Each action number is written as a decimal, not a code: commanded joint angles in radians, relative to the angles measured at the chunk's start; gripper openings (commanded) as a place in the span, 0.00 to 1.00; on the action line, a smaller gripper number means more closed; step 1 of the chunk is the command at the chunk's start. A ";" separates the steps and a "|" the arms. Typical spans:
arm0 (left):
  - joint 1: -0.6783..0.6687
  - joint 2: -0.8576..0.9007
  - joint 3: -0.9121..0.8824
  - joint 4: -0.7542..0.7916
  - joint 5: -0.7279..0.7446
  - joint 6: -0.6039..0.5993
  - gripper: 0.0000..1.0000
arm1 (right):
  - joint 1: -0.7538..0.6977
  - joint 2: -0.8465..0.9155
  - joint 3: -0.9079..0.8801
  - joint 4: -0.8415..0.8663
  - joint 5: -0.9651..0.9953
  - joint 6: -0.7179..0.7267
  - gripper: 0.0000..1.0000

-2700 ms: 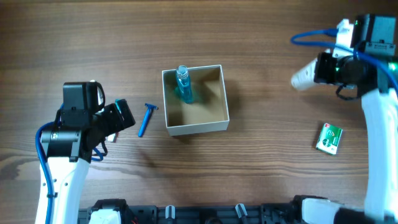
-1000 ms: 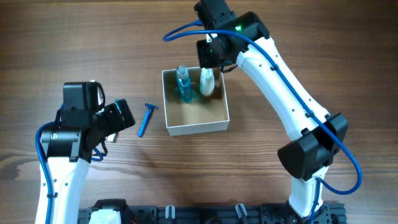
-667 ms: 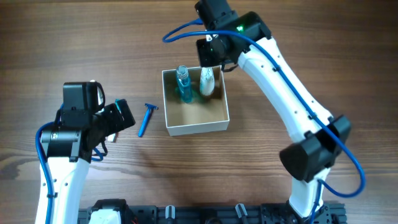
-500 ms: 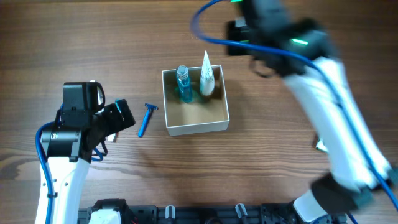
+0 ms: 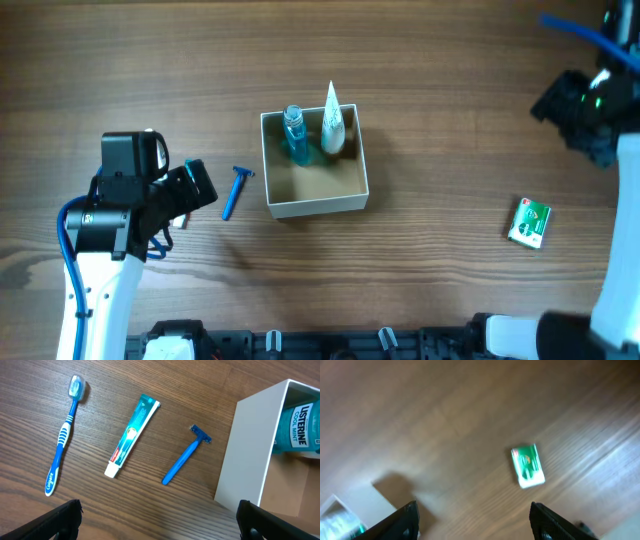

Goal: Pack container
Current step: 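Reach the right gripper to the green soap box and grasp it, then lower the soap box into the box and open the right gripper, then move the left gripper to the blue razor and grasp it, then drop the razor into the box with the left gripper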

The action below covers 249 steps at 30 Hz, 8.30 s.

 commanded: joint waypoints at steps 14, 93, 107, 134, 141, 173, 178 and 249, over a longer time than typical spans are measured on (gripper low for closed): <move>0.002 0.002 0.019 -0.001 -0.021 -0.009 1.00 | -0.359 -0.170 -0.795 0.432 -0.171 -0.142 1.00; 0.002 0.002 0.019 0.007 -0.021 -0.009 1.00 | 0.592 -0.090 -0.434 0.544 -0.350 -1.170 0.04; 0.002 0.002 0.019 0.007 -0.021 -0.009 1.00 | 0.784 0.127 -0.434 0.619 -0.350 -1.319 0.04; 0.002 0.002 0.019 0.011 -0.021 -0.009 1.00 | 0.749 -0.133 -0.430 0.745 -0.171 -0.723 1.00; -0.035 0.056 0.019 0.033 0.058 0.052 0.99 | 0.377 -0.223 -0.436 0.649 -0.277 -0.467 1.00; -0.203 0.765 0.018 0.274 -0.044 0.205 0.99 | 0.272 -0.044 -0.492 0.597 -0.369 -0.455 1.00; -0.203 0.771 0.018 0.267 -0.043 0.205 0.87 | 0.272 -0.044 -0.492 0.594 -0.369 -0.455 1.00; -0.620 0.451 0.140 0.346 -0.010 0.815 0.72 | -0.148 -0.106 -0.695 0.595 -0.440 -0.098 1.00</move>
